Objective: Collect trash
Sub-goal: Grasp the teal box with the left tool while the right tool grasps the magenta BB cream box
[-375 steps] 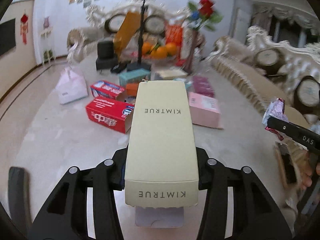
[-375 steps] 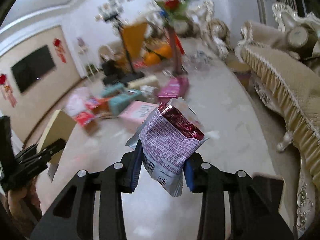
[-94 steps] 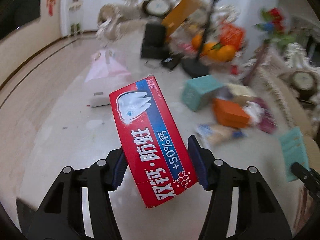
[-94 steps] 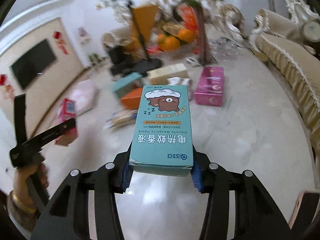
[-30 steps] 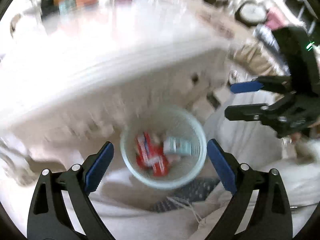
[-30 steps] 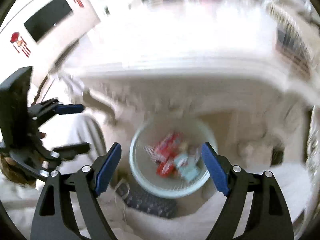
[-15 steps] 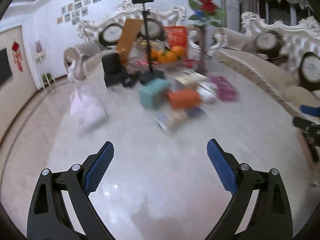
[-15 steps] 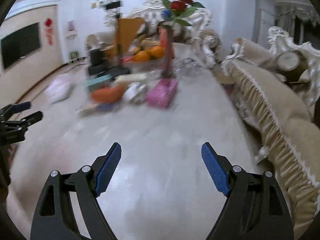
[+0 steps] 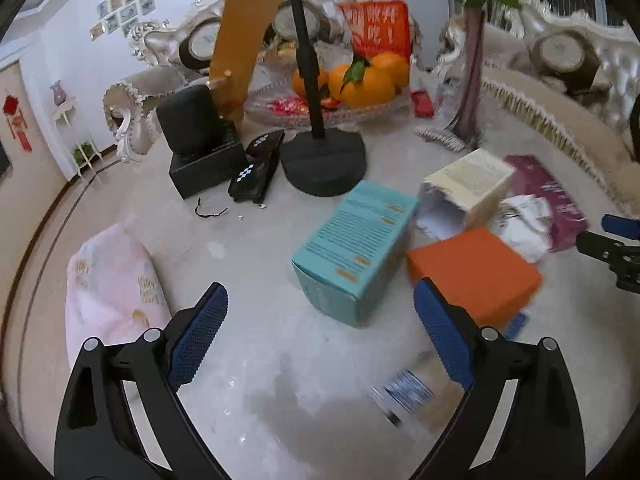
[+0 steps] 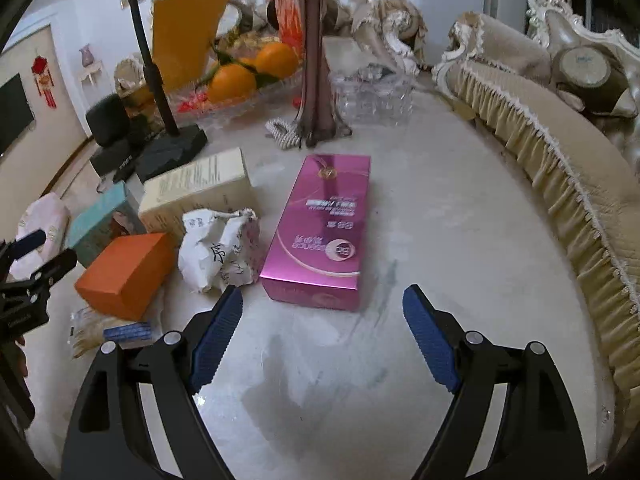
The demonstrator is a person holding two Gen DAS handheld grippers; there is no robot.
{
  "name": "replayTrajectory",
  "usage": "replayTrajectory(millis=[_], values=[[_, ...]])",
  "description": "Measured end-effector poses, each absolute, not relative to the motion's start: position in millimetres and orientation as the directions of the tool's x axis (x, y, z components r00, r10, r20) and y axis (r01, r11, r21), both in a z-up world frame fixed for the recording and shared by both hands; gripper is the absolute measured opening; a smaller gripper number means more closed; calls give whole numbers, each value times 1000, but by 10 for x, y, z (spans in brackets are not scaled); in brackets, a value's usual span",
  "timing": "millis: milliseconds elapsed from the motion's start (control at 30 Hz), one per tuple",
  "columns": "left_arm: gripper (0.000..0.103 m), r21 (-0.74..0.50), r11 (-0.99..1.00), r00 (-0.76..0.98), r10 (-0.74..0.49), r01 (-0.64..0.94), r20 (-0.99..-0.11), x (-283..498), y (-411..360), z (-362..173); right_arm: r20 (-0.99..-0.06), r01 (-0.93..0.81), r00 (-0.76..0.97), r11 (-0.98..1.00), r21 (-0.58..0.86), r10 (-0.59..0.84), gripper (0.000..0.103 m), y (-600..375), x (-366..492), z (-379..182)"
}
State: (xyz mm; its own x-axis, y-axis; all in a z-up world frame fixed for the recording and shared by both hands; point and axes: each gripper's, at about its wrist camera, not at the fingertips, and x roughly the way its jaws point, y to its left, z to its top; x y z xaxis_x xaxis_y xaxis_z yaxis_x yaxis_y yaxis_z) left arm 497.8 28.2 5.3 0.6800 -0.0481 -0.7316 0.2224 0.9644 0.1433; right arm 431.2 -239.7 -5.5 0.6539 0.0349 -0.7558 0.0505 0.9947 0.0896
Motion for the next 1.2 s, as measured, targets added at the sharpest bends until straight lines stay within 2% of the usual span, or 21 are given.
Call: replayTrajectory(millis=[133,267,533,667,767,967,1000,1033,1067,1100,1167,1200], values=[[92,109,969,655,-63,219,-753,5211,334,-46,-774,37,632,997,65,26,78,-2358,4399,-148],[92,103,974,646,-51,200,-762,5331,365,-109,-781,47,623,999,-13,-39,78,-2337,4460,-190],[92,118,978,620,-16,174,-784,5449,325,-173,-779,40,626,998,57,19,78,-2434,4582,-209],[92,158,969,620,5,192,-785,5502,232,-173,-780,34,624,999,-14,-32,78,-2334,4694,-229],[92,173,967,617,22,186,-787,5567,189,-178,-789,35,614,999,-7,-27,78,-2348,4772,-261],[92,137,971,614,-11,194,-789,5620,102,-202,-788,35,616,999,24,-3,77,-2478,4815,-270],[92,117,974,612,-26,192,-791,5616,103,-207,-788,34,616,999,18,-7,72,-2485,4811,-270],[89,90,978,608,-43,186,-793,5619,108,-217,-785,32,619,999,13,-10,67,-2484,4807,-263],[65,67,982,599,-53,176,-799,5629,117,-235,-781,34,625,999,12,-12,56,-2490,4797,-249],[63,60,986,588,-43,155,-808,5642,120,-256,-781,42,625,999,22,-9,56,-2507,4790,-248],[53,66,986,594,-40,156,-803,5622,98,-239,-779,43,627,999,19,-12,56,-2498,4773,-247],[52,77,982,596,-41,171,-802,5601,75,-231,-777,44,629,999,22,-11,56,-2497,4757,-247]])
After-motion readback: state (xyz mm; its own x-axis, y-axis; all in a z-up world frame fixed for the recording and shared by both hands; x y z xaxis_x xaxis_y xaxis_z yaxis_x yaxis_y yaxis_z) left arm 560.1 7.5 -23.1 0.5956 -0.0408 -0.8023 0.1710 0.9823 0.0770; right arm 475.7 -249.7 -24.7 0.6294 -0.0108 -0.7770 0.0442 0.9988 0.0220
